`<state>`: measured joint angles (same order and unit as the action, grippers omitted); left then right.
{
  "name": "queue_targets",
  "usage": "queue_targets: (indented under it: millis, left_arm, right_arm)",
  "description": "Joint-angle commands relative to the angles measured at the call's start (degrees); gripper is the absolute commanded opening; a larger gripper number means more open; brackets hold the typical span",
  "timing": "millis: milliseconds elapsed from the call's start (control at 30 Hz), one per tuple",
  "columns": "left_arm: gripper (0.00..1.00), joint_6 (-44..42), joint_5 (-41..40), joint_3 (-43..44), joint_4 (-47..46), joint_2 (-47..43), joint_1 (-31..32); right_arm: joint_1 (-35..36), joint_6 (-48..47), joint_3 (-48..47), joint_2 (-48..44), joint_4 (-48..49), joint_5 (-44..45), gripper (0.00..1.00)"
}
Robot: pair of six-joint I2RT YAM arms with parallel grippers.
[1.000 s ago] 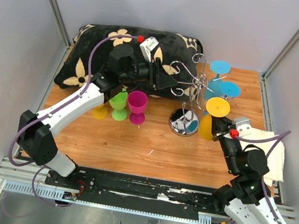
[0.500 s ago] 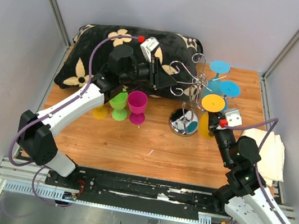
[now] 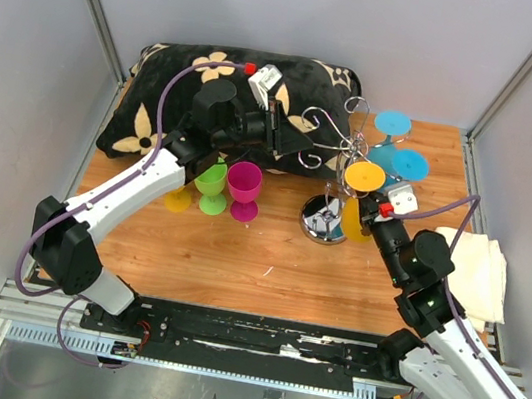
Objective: Place the wine glass upside down on the wine glass rack
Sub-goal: Turn the wine glass upside down at the wine rack.
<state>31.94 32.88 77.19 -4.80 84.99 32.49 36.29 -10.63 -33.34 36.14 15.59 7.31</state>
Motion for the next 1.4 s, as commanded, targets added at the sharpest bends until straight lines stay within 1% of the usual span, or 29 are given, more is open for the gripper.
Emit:
queue_targets:
  millis: [0, 133, 267, 333, 533, 733, 900, 1067, 1267, 1367]
  left_arm:
    - [0.17, -1.53, -0.27, -0.35, 1.89, -0.31, 0.64]
    - [0.11, -1.75, -0.43, -0.37, 1.99, -0.42, 0.65]
    - [0.03, -1.80, -0.63, -0.44, 2.14, -0.44, 0.69]
    - [0.01, -1.80, -0.71, -0.45, 2.16, -0.49, 0.65]
    - [0.00, -1.71, -0.96, -0.48, 2.27, -0.48, 0.65]
    - [0.01, -1.80, -1.22, -0.59, 2.47, -0.46, 0.65]
    - [0.00, -1.89, -1.36, -0.55, 2.60, -0.37, 0.67]
    - [0.00, -1.89, -1.57, -0.50, 2.78, -0.27, 0.64]
    - [0.01, -1.89, -1.59, -0.55, 2.86, -0.18, 0.66]
    - [0.00, -1.89, -1.81, -0.53, 2.95, -0.18, 0.66]
  right_arm:
    - [-0.61, 0.87, -0.12, 0.50, 6.05, -6.57, 0.01]
    - [-0.63, 0.92, 0.44, 1.39, 8.44, -11.14, 0.01]
    - [-0.70, 1.76, 1.43, 2.01, 11.25, -13.92, 0.01]
    - [-0.70, 2.27, 2.14, 2.21, 12.76, -15.02, 0.01]
    - [-0.70, 3.07, 3.32, 3.20, 15.24, -18.20, 0.02]
    - [-0.86, 3.08, 3.56, 3.77, 16.88, -20.74, 0.01]
    - [-1.11, 3.26, 4.69, 3.31, 18.09, -24.80, 0.01]
    - [-1.35, 3.08, 5.53, 2.18, 18.53, -27.36, 0.01]
    - [-1.66, 2.36, 5.75, 1.31, 18.53, -32.91, 0.01]
    - [-1.66, 2.50, 5.62, 1.30, 18.24, -33.18, 0.03]
